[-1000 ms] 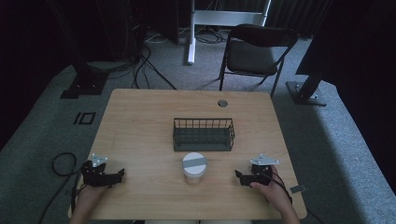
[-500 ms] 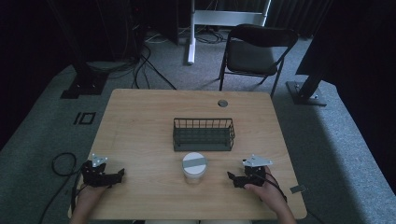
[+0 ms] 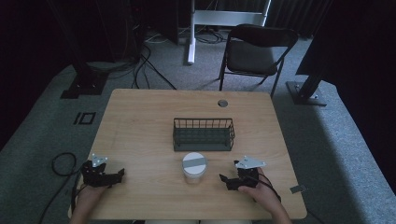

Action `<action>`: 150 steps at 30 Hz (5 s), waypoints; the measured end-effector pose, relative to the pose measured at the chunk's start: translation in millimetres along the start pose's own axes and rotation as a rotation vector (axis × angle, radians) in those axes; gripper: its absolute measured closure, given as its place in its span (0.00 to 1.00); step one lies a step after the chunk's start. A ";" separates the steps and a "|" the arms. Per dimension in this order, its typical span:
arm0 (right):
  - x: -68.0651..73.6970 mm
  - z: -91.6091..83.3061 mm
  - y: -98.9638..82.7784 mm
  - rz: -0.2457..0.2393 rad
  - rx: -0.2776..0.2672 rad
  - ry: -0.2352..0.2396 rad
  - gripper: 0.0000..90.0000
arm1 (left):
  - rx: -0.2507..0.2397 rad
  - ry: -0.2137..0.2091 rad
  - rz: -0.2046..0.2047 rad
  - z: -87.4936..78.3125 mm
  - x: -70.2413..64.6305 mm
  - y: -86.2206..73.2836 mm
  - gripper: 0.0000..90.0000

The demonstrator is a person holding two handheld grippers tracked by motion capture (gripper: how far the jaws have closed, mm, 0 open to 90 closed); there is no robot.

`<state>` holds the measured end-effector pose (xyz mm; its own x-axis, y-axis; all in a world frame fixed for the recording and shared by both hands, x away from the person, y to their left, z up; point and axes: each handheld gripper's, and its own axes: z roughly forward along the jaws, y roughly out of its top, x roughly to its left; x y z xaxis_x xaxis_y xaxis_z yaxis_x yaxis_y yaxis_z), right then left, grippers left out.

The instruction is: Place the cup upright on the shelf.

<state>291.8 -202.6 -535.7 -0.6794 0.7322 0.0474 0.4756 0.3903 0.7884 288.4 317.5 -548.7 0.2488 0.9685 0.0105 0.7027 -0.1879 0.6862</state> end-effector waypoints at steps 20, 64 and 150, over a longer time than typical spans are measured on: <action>34.6 13.5 12.2 -0.062 -0.010 0.113 0.15 | 0.000 0.000 0.000 0.0 0.0 0.0 0.00; 73.7 45.0 29.5 -0.058 -0.185 0.187 0.15 | 0.000 0.000 0.000 0.0 0.0 0.0 0.00; 57.9 20.0 119.9 0.010 -0.374 0.090 0.21 | 0.000 0.000 -0.001 0.0 -0.1 0.1 0.00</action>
<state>320.7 -102.2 -450.7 -0.7299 0.6766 0.0970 0.2572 0.1404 0.9561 288.5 317.4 -548.7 0.2477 0.9688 0.0099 0.7029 -0.1867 0.6863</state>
